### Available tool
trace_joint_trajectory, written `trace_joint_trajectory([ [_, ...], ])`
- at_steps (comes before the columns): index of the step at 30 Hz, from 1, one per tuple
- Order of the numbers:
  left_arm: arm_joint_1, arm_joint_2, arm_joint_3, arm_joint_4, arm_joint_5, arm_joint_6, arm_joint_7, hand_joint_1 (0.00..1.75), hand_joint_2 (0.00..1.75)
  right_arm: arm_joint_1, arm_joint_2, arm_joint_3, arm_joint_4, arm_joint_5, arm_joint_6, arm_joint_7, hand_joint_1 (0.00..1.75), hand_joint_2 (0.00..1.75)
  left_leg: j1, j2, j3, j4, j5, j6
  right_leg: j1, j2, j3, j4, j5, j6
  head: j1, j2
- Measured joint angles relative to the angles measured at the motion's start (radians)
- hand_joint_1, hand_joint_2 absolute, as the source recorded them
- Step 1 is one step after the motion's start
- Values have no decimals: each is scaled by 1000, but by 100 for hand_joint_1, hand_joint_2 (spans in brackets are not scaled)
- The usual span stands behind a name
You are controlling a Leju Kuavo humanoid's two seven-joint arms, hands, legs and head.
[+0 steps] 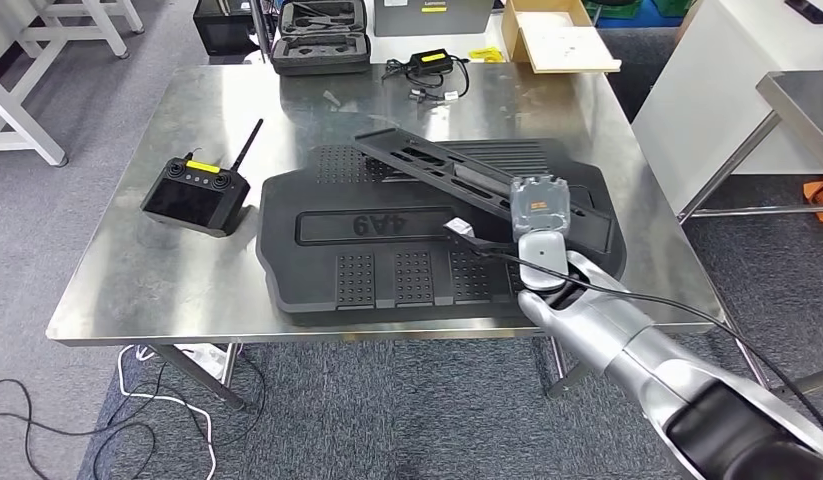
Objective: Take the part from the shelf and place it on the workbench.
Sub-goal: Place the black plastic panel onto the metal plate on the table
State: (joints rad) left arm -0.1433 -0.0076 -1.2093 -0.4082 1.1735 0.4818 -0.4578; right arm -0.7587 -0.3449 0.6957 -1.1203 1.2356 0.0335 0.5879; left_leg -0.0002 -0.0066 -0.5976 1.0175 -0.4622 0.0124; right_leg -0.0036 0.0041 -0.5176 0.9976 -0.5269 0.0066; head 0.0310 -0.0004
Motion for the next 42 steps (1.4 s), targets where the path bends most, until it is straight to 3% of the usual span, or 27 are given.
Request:
trace_joint_trajectory([
  [4, 3, 0, 0, 0, 2, 0, 0, 0, 0, -26, 5, 38, 8, -48, -5, 0, 0, 175, 0, -2, 0, 0, 0, 0, 0, -1, 0, 0, 0, 0, 0, 0],
  [8, 5, 0, 0, 0, 7, 2, 0, 0, 0, -48, 9, 72, 9, -94, -44, 0, 0, 0, 0, -1, -1, 0, 0, 0, 0, -1, 0, 0, 0, 0, 0, 0],
  [14, 10, 0, 0, 0, 26, 8, -5, 0, 0, -84, 19, 112, 5, -207, -97, 0, 0, 0, 0, -2, 0, 0, 0, 0, 0, -1, 1, 0, 0, 0, 0, 0],
  [20, 11, 0, 0, 0, 42, 2, -9, 0, 0, -123, 31, 145, -8, -420, 2, 0, 0, 0, 0, -2, 0, 0, 0, 0, 0, -1, 1, 0, 0, 0, 0, 0],
  [29, 11, 0, 0, 0, 57, -8, -14, 0, 0, -167, 43, 179, -36, -556, 65, 0, 0, 0, 0, -2, 0, 0, 0, 0, 0, -1, 1, 0, 0, 0, 0, 0],
  [37, 11, 0, 0, 0, 62, -4, -18, 0, 0, -170, 43, 209, -85, -603, -171, 0, 0, 0, 0, -1, 0, 0, 0, 0, 0, -1, 0, 0, 0, 0, 0, 0],
  [42, 11, 0, -6, 0, 64, 1, -18, 0, 0, -168, 34, 222, -120, -645, -262, 0, 0, 0, 0, -1, 0, 0, 0, 0, 0, 0, 1, 0, 0, 0, 0, 0],
])
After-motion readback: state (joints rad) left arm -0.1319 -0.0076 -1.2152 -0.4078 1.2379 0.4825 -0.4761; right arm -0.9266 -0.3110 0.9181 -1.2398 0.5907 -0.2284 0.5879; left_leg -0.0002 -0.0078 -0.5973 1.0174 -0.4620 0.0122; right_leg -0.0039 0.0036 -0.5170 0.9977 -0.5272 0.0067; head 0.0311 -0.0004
